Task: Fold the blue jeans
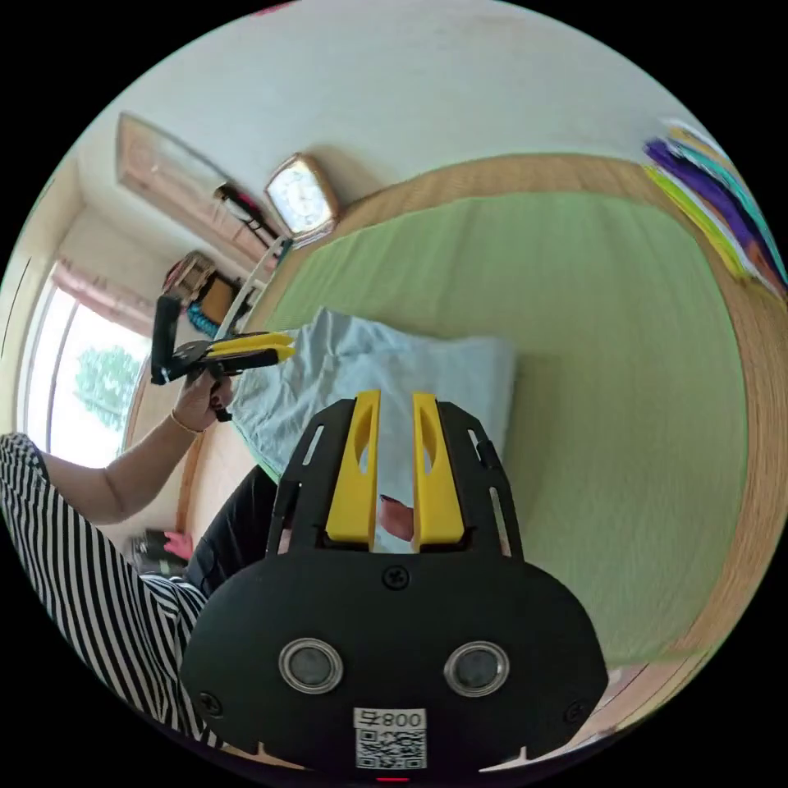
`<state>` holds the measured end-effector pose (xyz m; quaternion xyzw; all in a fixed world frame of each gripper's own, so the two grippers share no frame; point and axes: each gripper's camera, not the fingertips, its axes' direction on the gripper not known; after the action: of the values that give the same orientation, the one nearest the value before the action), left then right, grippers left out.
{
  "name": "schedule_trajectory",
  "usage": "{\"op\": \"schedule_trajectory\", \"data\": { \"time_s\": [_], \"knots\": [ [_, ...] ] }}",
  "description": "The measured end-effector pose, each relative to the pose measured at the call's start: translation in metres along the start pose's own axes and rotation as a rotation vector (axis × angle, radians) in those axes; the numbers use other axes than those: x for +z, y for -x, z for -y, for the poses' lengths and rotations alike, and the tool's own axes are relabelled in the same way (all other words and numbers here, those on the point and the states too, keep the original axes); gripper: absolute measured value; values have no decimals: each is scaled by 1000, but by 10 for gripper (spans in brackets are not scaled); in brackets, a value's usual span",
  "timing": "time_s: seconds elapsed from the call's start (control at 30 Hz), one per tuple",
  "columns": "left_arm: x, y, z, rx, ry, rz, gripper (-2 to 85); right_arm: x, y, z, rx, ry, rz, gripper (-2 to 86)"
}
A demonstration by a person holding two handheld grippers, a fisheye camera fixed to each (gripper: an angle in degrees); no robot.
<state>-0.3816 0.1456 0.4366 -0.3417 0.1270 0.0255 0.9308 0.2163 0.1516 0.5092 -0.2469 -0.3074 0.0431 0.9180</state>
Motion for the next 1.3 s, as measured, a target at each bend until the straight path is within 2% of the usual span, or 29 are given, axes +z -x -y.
{"op": "schedule_trajectory", "data": {
  "time_s": [0.13, 0.23, 0.3, 0.47, 0.7, 0.83, 1.0, 1.13, 1.3],
  "knots": [
    [6, 40, -16, -46, -17, -63, 95, 95, 47, 94, -225, 122, 38, 98],
    [4, 70, -23, -70, -31, -75, 95, 156, 62, 119, -299, 293, 103, 95],
    [0, 90, -25, -80, -50, -87, 95, 168, 69, 111, -337, 327, 137, 84],
    [3, 130, -2, 16, -62, -149, 95, 136, 92, 59, -411, 164, 188, 44],
    [67, 154, 64, 228, 181, -267, 93, 160, 109, 38, -393, 175, 191, 27],
    [88, 162, 74, 279, 258, -281, 49, 168, 115, 34, -396, 191, 193, 29],
    [62, 197, 62, 146, 87, -345, 19, 162, 117, 30, -387, 166, 165, 41],
    [45, 231, 49, 3, -70, -394, 12, 130, 108, 37, -347, 46, 80, 41],
    [57, 255, 48, -131, -110, -407, 10, 123, 98, 56, -329, 12, 57, 44]
  ]
}}
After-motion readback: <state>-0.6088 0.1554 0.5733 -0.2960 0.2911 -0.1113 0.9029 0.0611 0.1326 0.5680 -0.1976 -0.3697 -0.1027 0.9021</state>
